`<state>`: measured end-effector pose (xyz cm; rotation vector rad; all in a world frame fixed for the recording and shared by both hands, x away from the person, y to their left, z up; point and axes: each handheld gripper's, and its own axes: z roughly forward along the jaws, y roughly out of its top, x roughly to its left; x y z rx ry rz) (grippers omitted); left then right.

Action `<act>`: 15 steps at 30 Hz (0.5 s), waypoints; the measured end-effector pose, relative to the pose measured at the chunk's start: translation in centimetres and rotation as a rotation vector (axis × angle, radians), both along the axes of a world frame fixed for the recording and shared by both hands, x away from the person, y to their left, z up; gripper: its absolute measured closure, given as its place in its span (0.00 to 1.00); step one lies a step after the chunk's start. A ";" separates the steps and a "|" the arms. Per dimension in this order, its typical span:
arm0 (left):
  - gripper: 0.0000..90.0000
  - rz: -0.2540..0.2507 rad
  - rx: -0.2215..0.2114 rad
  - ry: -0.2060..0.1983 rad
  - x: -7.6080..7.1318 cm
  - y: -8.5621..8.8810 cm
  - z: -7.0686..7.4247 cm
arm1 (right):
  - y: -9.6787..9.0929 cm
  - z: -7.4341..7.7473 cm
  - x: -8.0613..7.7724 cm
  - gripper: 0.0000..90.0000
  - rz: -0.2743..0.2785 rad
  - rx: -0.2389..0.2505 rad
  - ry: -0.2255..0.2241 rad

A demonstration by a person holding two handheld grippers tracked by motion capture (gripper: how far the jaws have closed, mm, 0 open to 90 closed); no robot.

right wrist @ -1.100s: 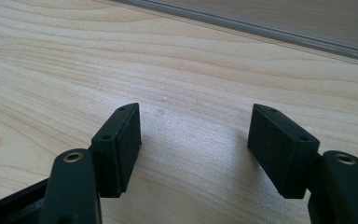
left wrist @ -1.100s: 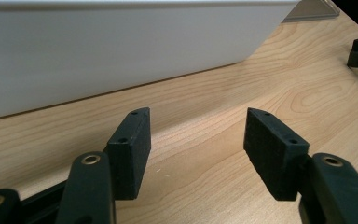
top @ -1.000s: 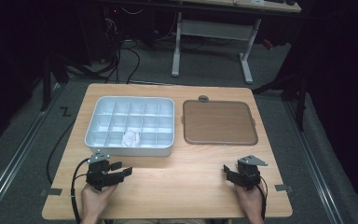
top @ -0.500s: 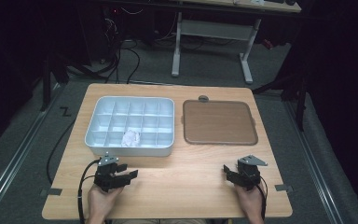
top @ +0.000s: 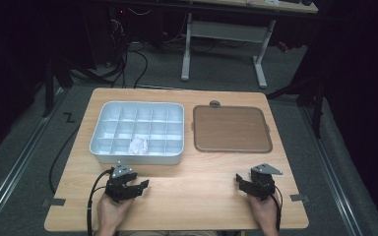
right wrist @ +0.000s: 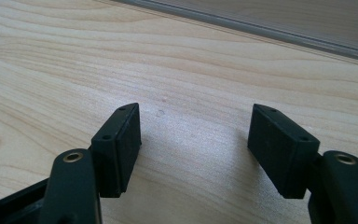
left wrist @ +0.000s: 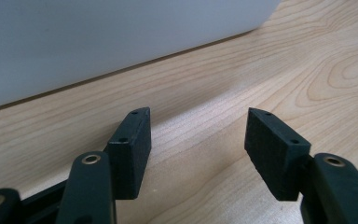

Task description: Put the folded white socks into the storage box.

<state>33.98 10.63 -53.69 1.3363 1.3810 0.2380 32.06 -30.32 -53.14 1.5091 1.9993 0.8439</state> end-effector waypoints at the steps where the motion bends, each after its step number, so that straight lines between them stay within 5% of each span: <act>1: 0.46 0.001 0.000 -0.002 0.0 0.0 0.0 | 0.0 0.0 0.0 0.39 0.000 0.000 0.000; 15: 0.46 0.000 0.053 -0.049 0.2 -0.8 -0.5 | 0.0 0.0 0.0 0.39 0.001 0.000 0.000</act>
